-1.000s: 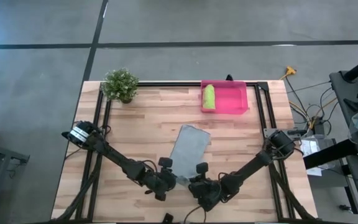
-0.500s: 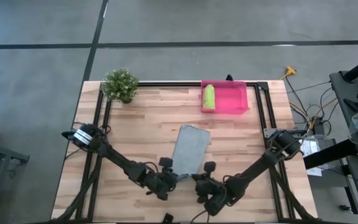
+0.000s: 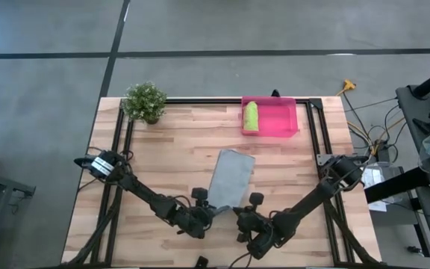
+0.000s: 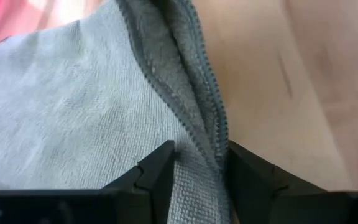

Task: Roll microfiber towels into tight, uniform cylinder then place into a basket
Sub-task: Fold the gray microfiber cloth

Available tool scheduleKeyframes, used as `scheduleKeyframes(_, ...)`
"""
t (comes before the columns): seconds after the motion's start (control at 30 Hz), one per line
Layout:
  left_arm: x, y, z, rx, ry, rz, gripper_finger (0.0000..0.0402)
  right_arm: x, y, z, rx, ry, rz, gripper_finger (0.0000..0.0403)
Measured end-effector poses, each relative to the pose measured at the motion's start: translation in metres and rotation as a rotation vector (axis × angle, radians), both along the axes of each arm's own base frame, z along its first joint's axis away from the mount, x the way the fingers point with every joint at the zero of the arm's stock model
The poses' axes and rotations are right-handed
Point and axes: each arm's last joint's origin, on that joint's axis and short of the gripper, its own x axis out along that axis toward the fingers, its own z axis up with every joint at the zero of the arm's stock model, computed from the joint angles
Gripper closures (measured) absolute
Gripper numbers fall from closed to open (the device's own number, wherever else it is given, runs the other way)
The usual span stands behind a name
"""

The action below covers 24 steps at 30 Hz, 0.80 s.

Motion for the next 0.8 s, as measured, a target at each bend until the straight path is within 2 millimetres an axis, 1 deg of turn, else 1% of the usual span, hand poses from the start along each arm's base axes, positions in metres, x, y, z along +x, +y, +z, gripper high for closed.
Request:
scheduleKeyframes(0.07, 0.0, 0.001, 0.0, 0.019, -0.005, 0.015, 0.0286, -0.002, -0.001, 0.003, 0.019, -0.01, -0.016, 0.0394)
scheduleKeyframes(0.13, -0.002, 0.001, -0.001, 0.043, -0.005, 0.025, 0.0305, -0.003, -0.002, 0.005, 0.032, -0.014, -0.032, 0.0394)
scheduleKeyframes(0.27, -0.004, 0.002, 0.003, 0.06, 0.01, 0.023, 0.0376, -0.008, -0.002, 0.005, 0.056, -0.016, -0.061, 0.0394)
scheduleKeyframes(0.3, -0.006, 0.003, 0.003, 0.07, 0.022, 0.022, 0.0388, -0.01, -0.001, 0.005, 0.057, -0.014, -0.064, 0.0394)
scheduleKeyframes(0.47, -0.01, 0.005, 0.015, 0.059, 0.035, 0.038, 0.0399, -0.019, 0.008, 0.004, 0.083, -0.001, -0.043, 0.0394)
scheduleKeyframes(0.57, -0.013, 0.001, 0.024, -0.065, 0.059, 0.003, 0.04, -0.026, 0.017, 0.003, 0.121, 0.034, -0.001, 0.0394)
scheduleKeyframes(0.7, -0.018, -0.009, 0.035, -0.25, 0.103, -0.083, 0.0401, -0.037, 0.03, 0.002, 0.182, 0.073, 0.054, 0.0395)
scheduleKeyframes(0.8, -0.021, -0.02, 0.051, -0.347, 0.11, -0.169, 0.0401, -0.045, 0.041, 0.002, 0.206, 0.067, 0.092, 0.0395)
